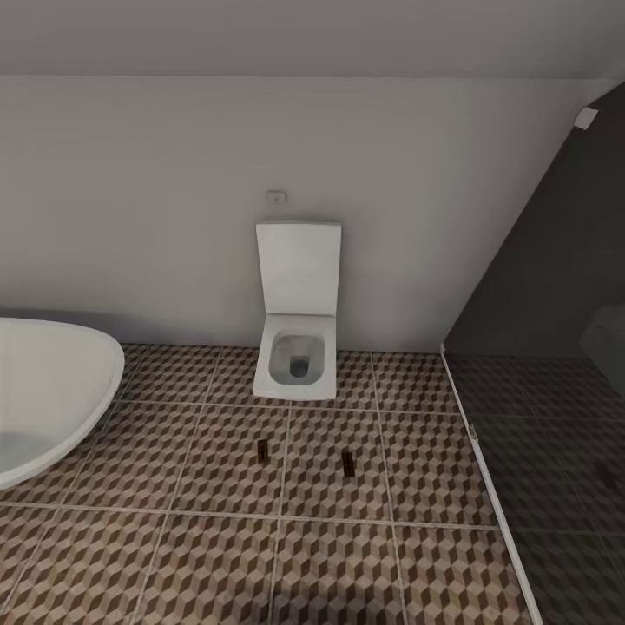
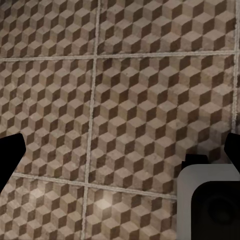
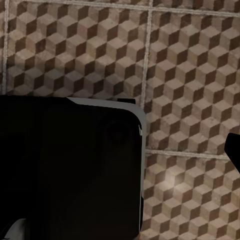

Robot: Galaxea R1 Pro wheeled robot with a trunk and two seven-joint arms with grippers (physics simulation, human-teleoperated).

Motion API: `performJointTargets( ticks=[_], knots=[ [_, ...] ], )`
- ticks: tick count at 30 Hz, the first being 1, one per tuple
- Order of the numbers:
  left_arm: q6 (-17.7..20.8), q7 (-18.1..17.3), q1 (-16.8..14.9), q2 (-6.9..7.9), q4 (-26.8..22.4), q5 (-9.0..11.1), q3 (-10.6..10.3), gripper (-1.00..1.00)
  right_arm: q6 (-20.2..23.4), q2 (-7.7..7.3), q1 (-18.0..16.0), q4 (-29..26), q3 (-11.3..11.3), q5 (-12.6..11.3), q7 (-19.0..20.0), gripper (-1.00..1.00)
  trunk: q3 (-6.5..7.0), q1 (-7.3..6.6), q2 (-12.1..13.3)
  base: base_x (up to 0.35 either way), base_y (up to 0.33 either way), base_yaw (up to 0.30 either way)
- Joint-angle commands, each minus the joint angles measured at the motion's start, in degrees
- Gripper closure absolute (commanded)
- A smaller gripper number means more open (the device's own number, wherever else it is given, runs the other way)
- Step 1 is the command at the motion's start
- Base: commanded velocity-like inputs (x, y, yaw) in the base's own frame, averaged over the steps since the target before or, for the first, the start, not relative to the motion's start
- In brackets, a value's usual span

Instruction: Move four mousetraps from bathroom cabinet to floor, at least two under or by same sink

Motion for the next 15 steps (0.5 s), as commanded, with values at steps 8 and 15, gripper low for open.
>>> performJointTargets(
  ticks=[8, 15],
  knots=[
    [-0.25, 0.25, -0.07, -0.05, 0.18, 0.15, -0.49, -1.00, -0.19, -0.02, -0.03, 0.03, 0.16, -0.22, 0.22, -1.00, -0.08, 0.03, -0.09, 0.000, 0.000, 0.000],
    [-0.25, 0.25, -0.07, -0.04, 0.18, 0.15, -0.49, -1.00, -0.19, -0.02, -0.03, 0.03, 0.17, -0.22, 0.22, -1.00, -0.08, 0.03, -0.09, 0.000, 0.000, 0.000]
  ],
)
